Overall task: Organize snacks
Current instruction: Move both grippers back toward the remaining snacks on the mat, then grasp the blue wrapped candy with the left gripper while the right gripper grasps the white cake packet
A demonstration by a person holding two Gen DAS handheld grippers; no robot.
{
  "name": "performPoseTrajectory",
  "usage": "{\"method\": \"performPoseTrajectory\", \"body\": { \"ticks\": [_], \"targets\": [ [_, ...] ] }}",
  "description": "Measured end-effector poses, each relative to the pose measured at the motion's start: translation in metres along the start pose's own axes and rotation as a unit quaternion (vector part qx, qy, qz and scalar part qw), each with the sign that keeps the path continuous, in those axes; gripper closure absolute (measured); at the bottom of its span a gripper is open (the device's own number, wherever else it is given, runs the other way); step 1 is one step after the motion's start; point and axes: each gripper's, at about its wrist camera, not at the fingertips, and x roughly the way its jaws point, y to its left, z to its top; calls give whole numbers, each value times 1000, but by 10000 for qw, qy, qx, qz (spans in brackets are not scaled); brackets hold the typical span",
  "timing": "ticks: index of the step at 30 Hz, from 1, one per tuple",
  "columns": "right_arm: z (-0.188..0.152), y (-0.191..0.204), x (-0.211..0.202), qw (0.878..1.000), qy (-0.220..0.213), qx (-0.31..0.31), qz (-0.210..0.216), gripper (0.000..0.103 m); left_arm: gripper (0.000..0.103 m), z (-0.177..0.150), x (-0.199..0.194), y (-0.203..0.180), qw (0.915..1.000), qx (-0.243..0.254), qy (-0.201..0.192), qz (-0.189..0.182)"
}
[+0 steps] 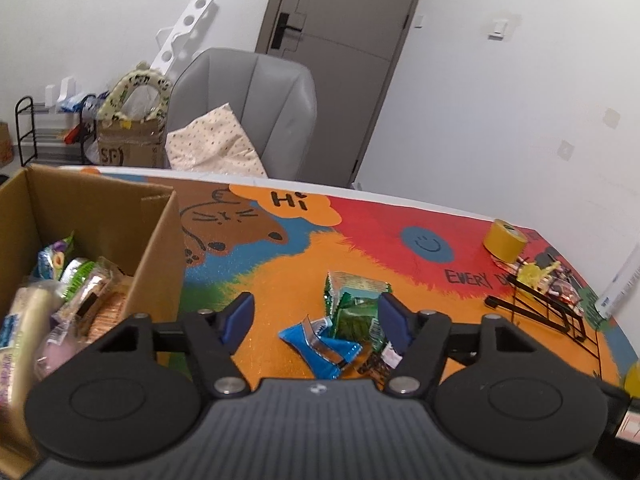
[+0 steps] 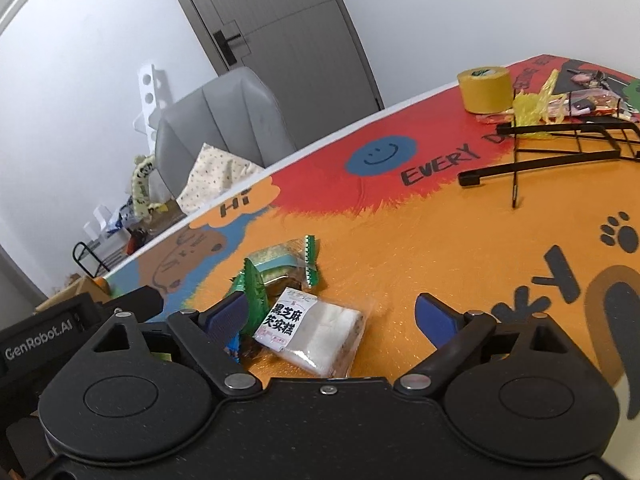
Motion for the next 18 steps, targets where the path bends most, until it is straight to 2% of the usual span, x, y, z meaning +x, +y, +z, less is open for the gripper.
{"method": "performPoseTrajectory", "body": {
  "ticks": [11,18],
  "targets": [
    [-4,17,31,9983,155,-429,-363,16,43,0,36,6,9990,-359,224,122],
    [-10,20,37,9972,336,-555,-376,34,43,-2,40,10,9988,-368,275,167]
  ]
}}
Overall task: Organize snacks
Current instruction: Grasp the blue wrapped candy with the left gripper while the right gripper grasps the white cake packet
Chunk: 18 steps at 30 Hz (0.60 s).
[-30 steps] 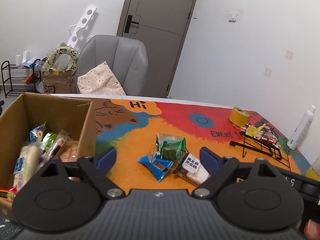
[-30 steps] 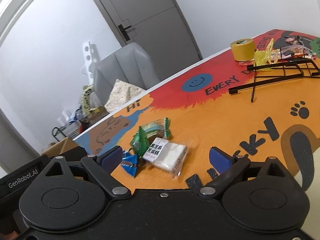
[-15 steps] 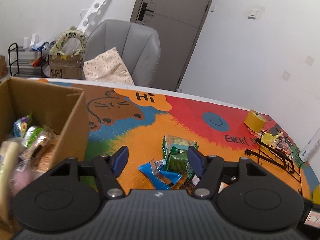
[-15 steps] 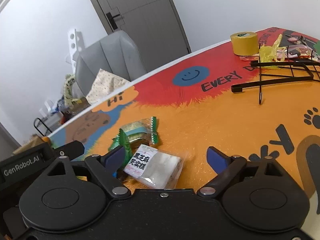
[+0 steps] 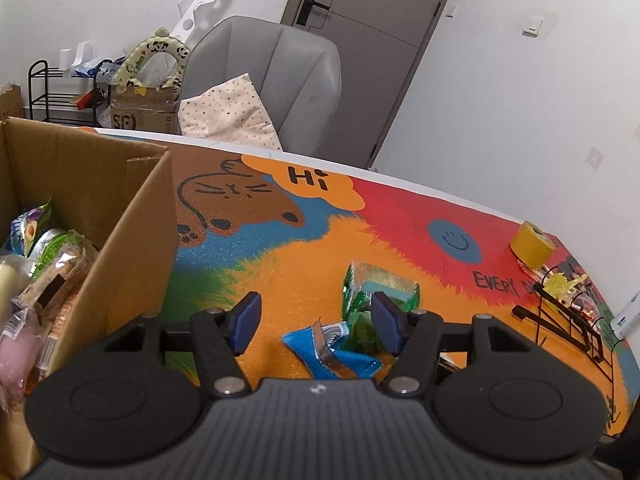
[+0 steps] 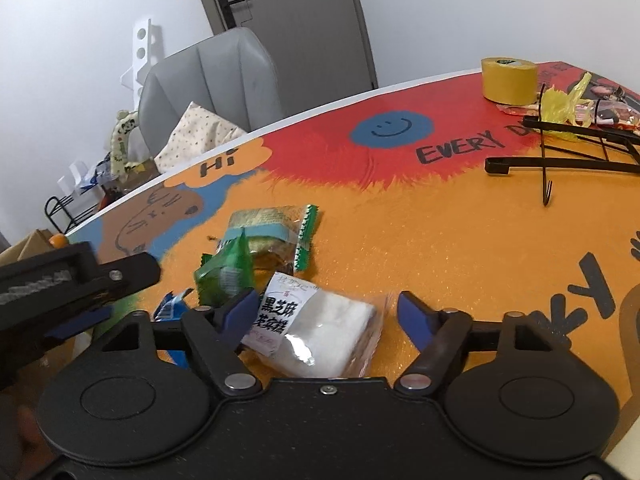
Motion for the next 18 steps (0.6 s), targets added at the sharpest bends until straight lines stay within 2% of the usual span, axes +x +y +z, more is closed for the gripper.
{"method": "performPoseTrajectory", "body": {
  "ticks": [11,15,18],
  "targets": [
    [-14,-13,-22,9997,-89,-183,-109,34,43,-18,22,-10,9992,225,327,89],
    [-15,-4,-24,9986,-174,-469,-184,26,43,-25,24,-10,9989,283,347,147],
    [-17,2,-19,9970,-177,-716,-247,26,45,-26,23,-9,9988,305,346,164]
  ]
}}
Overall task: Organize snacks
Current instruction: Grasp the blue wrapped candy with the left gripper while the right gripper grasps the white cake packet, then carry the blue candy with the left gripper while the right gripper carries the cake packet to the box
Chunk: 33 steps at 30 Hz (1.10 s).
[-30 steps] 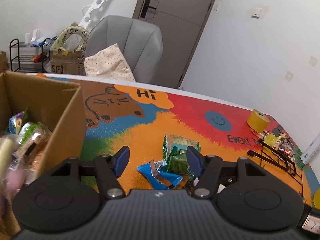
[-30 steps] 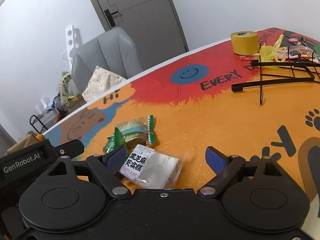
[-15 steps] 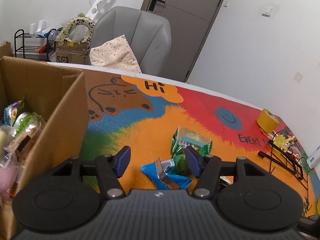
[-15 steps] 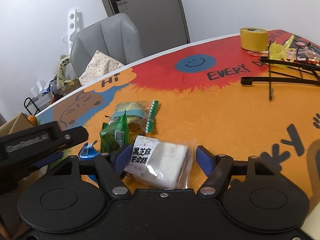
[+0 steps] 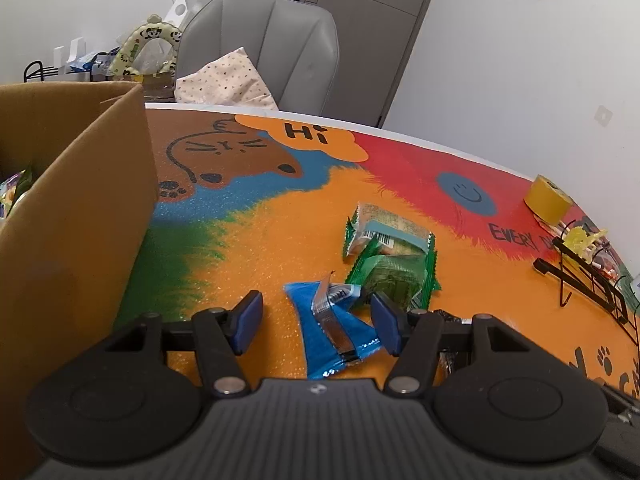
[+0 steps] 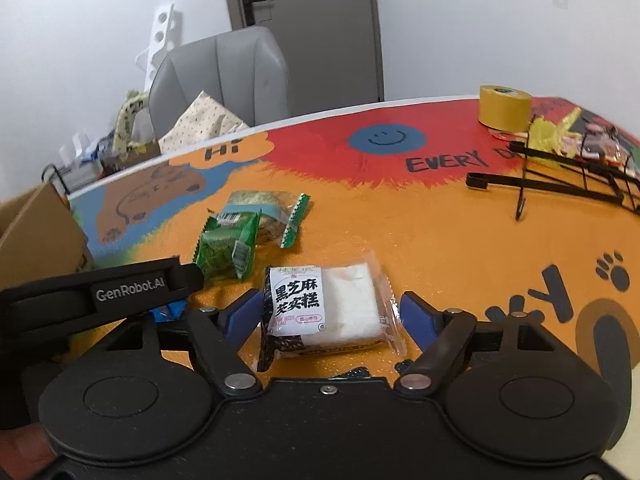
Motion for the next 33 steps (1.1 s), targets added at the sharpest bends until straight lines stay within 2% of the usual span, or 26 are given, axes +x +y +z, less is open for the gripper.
{"method": "performPoseTrajectory", "body": {
  "ticks": [2,7,13,21,33],
  "targets": [
    [-2,1,3,10000,61,-53,26,27,53,-1,-2,0,10000,48,10,10],
    [-9,0,0,9999,-6,-166,30,40,66,-7,-6,3,9998,197,-20,-3],
    [-12,-10,-12,9994,-61,218,245,47,72,-13,-13,6,9995,266,-48,-152],
    [-11,-7,-39,9975,-346,352,504,48,73,-17,-42,8,9985,255,-246,-413],
    [-3,13,-82,9919,-766,376,939,48,73,-9,-100,16,9956,254,-728,-530]
  ]
}}
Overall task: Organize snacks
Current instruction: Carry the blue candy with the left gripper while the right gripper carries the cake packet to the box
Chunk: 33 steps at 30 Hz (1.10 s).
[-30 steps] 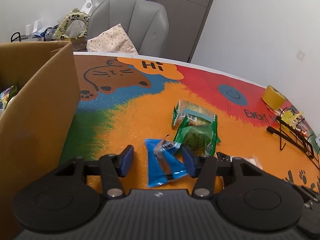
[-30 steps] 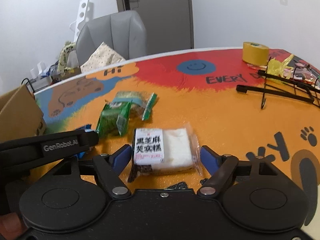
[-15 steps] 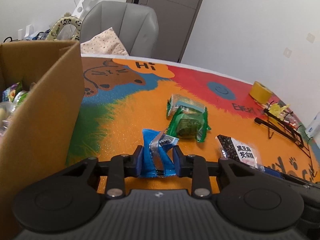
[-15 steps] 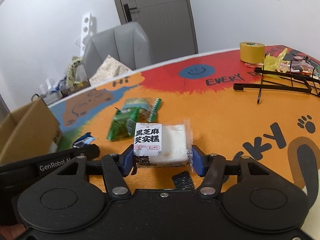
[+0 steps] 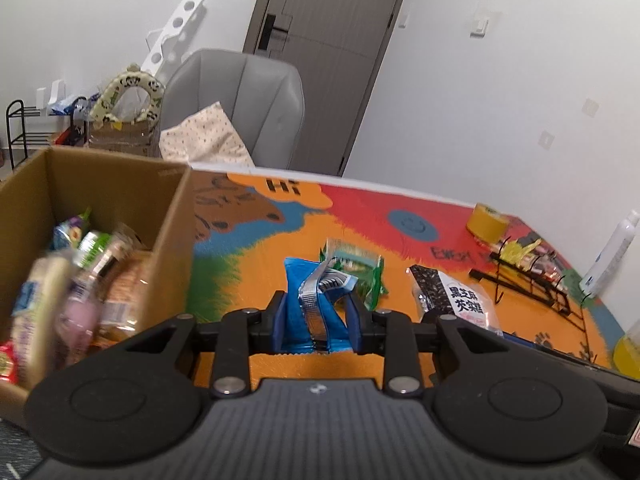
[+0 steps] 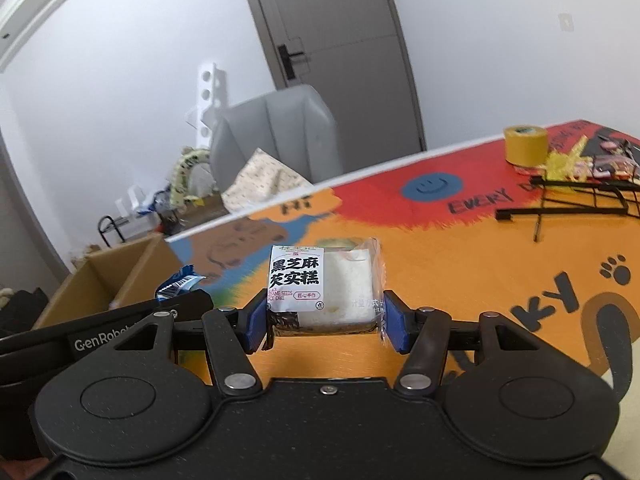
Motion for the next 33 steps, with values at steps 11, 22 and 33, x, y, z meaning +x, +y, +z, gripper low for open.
{"method": "performPoseTrajectory", "body": {
  "ticks": [11,22,33],
  "targets": [
    [7,40,-11,9987,-152,-127,476,48,73,17,-49,32,9988,-161,-440,151],
    [6,83,-6,9973,-134,-303,653,48,73,26,-76,90,9960,-495,-613,428],
    [0,128,-2,9956,-60,-552,755,48,73,26,-92,138,9935,-760,-626,566]
  ]
}}
